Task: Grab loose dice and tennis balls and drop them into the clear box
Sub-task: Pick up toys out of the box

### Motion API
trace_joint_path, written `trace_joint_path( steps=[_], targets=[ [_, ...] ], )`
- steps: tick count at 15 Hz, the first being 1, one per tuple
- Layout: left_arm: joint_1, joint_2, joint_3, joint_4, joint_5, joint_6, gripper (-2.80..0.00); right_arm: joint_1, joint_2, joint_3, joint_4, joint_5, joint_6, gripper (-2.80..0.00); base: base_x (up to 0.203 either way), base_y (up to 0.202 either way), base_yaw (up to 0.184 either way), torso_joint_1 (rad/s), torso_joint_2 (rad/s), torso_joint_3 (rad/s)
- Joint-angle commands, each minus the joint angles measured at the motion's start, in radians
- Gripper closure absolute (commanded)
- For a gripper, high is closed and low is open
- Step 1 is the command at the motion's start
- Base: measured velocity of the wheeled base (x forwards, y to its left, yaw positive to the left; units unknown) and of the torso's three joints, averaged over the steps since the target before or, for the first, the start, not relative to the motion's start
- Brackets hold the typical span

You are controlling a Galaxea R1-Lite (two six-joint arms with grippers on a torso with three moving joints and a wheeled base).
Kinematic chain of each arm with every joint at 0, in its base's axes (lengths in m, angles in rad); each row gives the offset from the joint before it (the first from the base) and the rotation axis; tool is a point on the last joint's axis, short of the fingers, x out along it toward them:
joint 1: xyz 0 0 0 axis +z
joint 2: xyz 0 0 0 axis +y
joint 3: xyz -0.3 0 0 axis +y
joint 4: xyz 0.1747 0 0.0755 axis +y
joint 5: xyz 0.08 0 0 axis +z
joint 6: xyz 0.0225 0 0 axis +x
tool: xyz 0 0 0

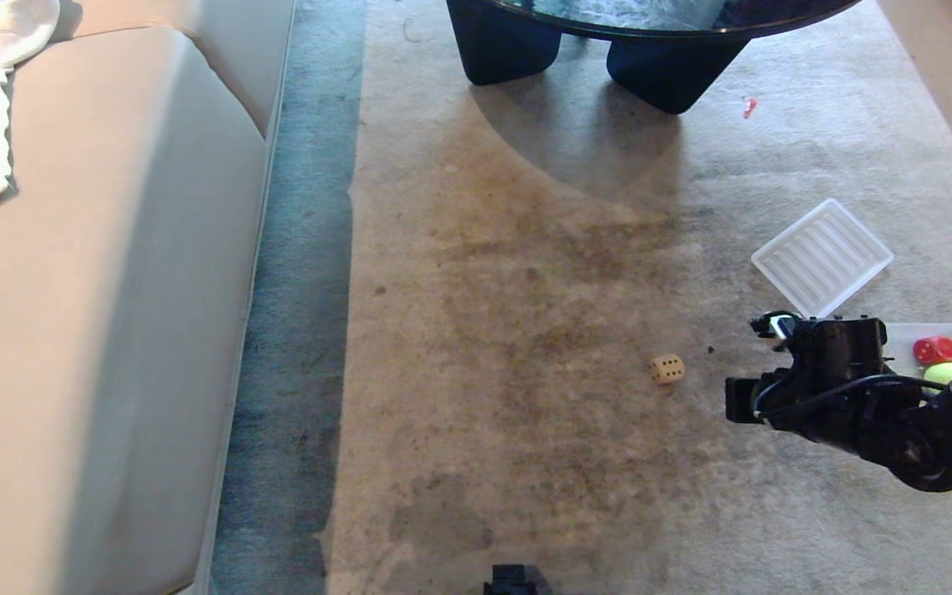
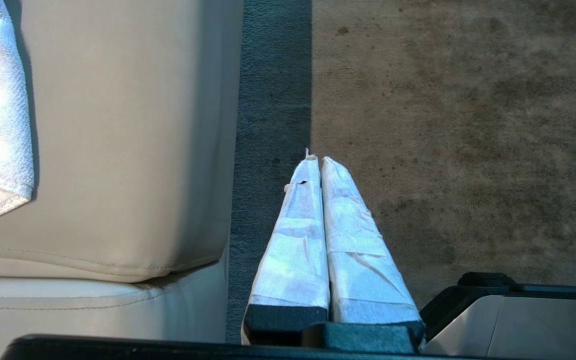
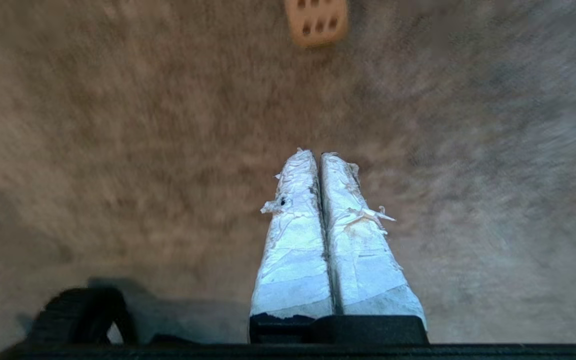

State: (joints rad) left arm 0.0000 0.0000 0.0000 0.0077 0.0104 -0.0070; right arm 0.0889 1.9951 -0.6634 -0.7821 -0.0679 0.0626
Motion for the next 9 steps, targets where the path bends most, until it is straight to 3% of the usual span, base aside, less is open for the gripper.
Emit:
trace_joint_path(
  steps=[1,5,6,9],
  targets=[
    [0.000,0.000,0.000,0.000,0.000,0.001,0.00,0.010,0.103,-0.011,-0.011,0.004,0.003,0.00,0.000,0.000,0.000,0.000,0.00,0.000],
    [0.000,0.000,0.000,0.000,0.000,0.001,0.00,0.021,0.171,-0.035,-0.016,0.034,0.010,0.00,0.000,0.000,0.000,0.000,0.00,0.000],
    [0.000,0.000,0.000,0.000,0.000,0.001,0.00,0.023,0.175,-0.039,-0.016,0.040,0.011,-2.77,0.000,0.000,0.000,0.000,0.00,0.000],
    [0.000,0.000,0.000,0.000,0.000,0.001,0.00,0.020,0.235,-0.117,-0.041,0.047,0.026,-2.80,0.000,0.000,0.000,0.000,0.00,0.000]
  ],
)
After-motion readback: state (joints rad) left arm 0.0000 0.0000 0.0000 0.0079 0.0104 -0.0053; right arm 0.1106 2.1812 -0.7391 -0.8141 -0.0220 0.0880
